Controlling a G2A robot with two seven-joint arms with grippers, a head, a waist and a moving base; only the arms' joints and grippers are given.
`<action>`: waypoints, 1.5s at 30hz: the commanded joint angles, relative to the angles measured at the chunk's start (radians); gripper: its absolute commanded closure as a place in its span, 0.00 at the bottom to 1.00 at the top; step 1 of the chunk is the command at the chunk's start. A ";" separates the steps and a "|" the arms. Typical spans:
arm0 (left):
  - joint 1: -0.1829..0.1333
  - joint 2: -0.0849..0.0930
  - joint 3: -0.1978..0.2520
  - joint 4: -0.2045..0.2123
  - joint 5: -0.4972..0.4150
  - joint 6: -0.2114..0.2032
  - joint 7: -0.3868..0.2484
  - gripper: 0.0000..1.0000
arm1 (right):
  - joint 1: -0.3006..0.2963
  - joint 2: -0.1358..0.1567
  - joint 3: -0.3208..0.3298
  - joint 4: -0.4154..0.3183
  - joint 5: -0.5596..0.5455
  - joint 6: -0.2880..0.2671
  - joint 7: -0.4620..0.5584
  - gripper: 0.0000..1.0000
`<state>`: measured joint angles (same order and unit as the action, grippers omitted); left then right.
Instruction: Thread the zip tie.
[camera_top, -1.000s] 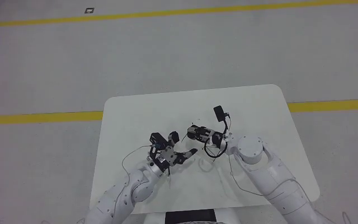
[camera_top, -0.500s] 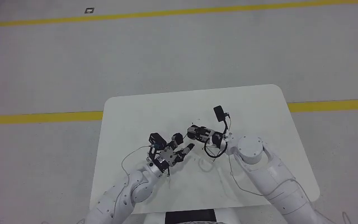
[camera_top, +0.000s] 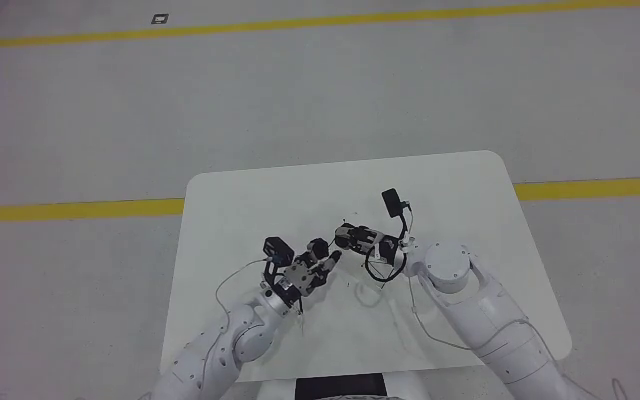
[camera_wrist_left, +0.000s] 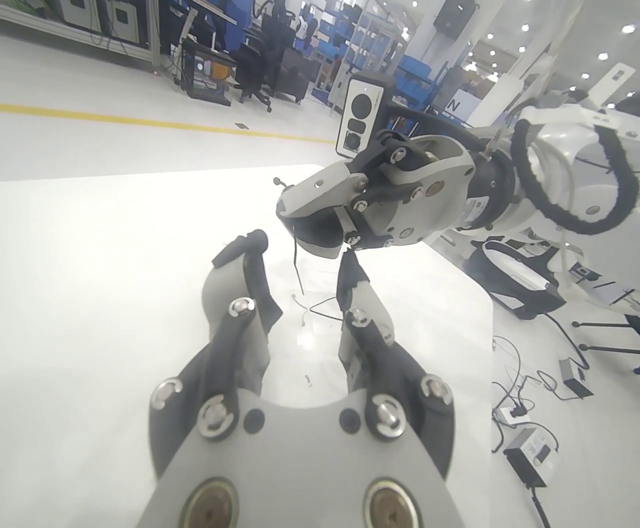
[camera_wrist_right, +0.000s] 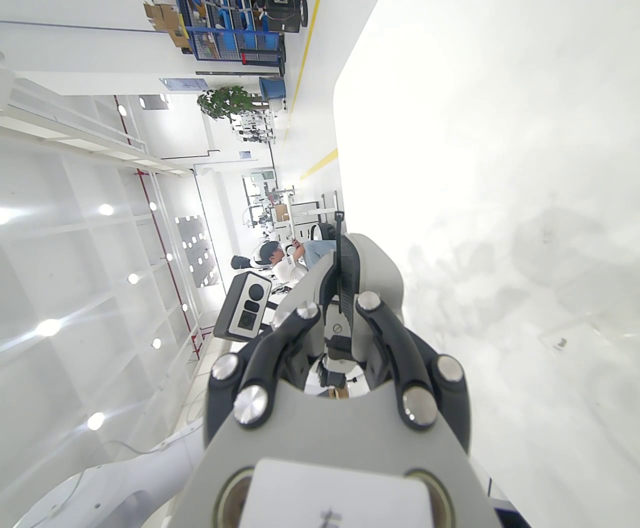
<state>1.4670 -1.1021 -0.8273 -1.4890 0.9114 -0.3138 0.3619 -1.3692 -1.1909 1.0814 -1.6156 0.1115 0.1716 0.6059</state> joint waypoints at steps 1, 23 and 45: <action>0.002 -0.001 -0.002 0.000 -0.010 -0.004 0.001 0.77 | 0.000 0.000 0.000 0.000 0.000 0.000 0.000 1.00; 0.000 -0.017 -0.004 0.018 -0.075 -0.008 0.000 0.79 | 0.000 0.000 0.000 0.000 0.000 0.000 0.000 1.00; -0.023 -0.036 0.006 0.048 -0.095 -0.022 -0.004 0.88 | 0.000 0.000 0.000 0.000 0.000 0.000 0.000 1.00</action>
<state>1.4449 -1.1372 -0.8219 -1.4427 0.8169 -0.3338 0.3579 -1.3692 -1.1909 1.0814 -1.6156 0.1115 0.1716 0.6059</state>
